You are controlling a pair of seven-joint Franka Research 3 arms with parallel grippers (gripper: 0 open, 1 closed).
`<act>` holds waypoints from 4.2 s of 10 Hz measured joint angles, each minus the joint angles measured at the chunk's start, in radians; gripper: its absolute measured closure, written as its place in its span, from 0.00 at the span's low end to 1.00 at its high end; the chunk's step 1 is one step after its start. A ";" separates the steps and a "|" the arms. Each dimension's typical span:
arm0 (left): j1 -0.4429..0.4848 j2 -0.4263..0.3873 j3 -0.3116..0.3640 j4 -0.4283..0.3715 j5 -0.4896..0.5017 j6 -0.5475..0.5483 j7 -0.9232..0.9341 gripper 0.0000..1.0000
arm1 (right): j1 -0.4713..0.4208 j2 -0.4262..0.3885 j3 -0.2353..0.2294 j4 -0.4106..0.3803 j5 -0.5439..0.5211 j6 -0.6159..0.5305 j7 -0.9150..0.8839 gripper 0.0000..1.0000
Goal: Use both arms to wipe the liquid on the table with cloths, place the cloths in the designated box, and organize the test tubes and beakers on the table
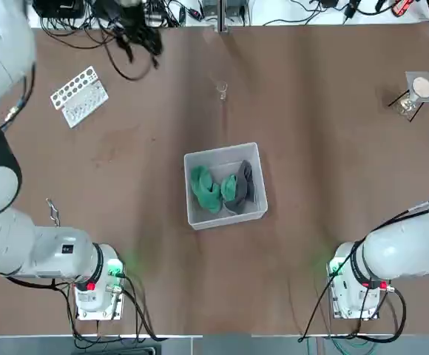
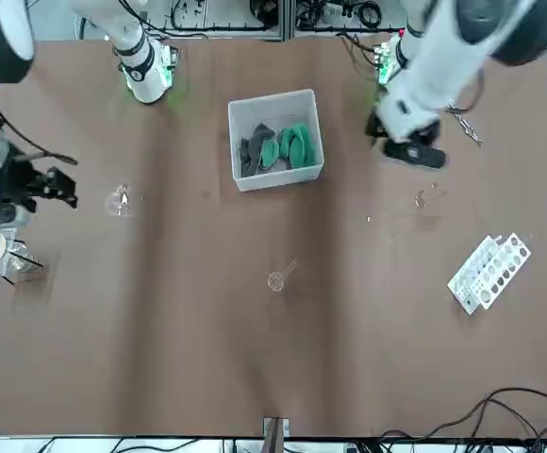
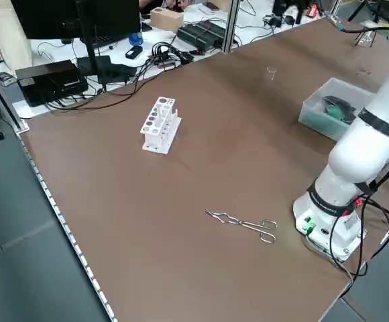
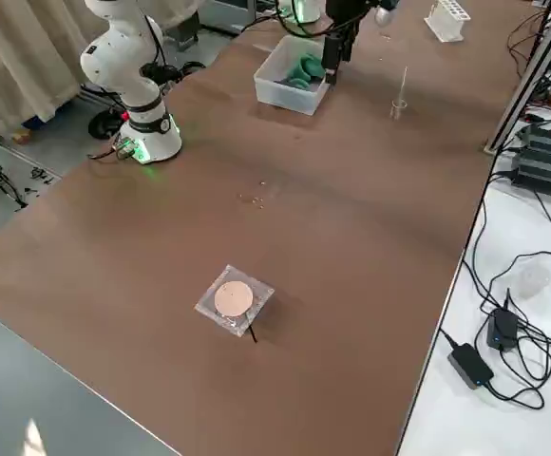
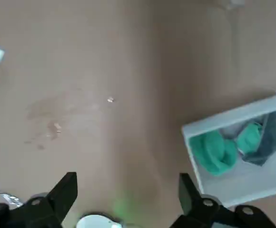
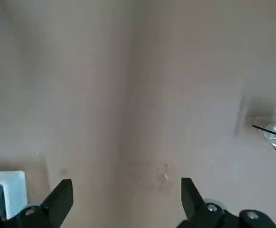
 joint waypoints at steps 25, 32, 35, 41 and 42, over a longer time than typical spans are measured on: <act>-0.155 0.589 -0.377 -0.152 0.520 0.222 -0.558 0.93 | 0.087 -0.013 0.001 -0.103 -0.001 0.002 0.004 0.00; -0.089 0.264 -0.044 0.025 0.318 0.166 -0.344 0.93 | 0.528 -0.011 0.009 -0.281 0.019 0.235 0.496 0.00; -0.087 0.264 0.162 -0.030 0.194 0.201 -0.281 0.93 | 0.729 -0.007 0.009 -0.470 0.015 0.491 0.735 0.00; -0.097 0.348 0.224 -0.289 0.161 0.487 -0.227 0.93 | 0.911 0.125 0.002 -0.559 -0.233 0.569 1.091 0.00; -0.098 0.389 0.224 -0.290 0.161 0.547 -0.228 0.93 | 0.910 0.150 -0.006 -0.559 -0.246 0.569 1.104 0.00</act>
